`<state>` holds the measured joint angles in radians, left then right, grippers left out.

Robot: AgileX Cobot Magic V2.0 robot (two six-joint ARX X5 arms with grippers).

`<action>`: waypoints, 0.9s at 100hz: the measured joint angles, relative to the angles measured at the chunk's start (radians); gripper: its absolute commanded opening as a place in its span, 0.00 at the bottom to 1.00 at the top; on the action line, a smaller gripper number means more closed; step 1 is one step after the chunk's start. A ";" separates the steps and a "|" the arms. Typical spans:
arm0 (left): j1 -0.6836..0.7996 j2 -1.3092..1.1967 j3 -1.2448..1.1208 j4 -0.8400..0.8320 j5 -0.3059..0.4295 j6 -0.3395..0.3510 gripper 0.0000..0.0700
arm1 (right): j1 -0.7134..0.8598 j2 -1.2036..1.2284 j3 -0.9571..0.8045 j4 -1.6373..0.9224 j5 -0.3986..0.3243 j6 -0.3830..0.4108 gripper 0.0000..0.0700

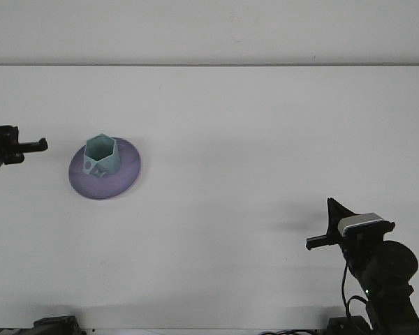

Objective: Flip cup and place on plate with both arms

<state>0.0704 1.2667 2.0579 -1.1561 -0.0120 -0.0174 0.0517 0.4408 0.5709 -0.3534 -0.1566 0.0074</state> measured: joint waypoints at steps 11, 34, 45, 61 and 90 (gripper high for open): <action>-0.001 -0.190 -0.260 0.200 -0.013 0.022 0.02 | 0.000 0.000 0.000 0.009 0.011 0.000 0.01; -0.004 -0.638 -0.964 0.679 -0.010 0.038 0.02 | 0.000 -0.037 -0.006 0.058 0.023 -0.004 0.01; -0.004 -0.847 -1.260 0.836 0.034 0.042 0.02 | 0.000 -0.106 -0.034 0.066 0.023 -0.005 0.01; -0.004 -1.061 -1.508 0.843 0.038 0.004 0.02 | 0.000 -0.195 -0.082 0.056 0.026 -0.019 0.01; -0.004 -1.128 -1.515 0.851 0.036 -0.027 0.02 | 0.000 -0.227 -0.086 0.054 0.029 -0.022 0.02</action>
<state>0.0666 0.1383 0.5426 -0.3054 0.0242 -0.0441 0.0517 0.2134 0.4847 -0.2996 -0.1272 -0.0143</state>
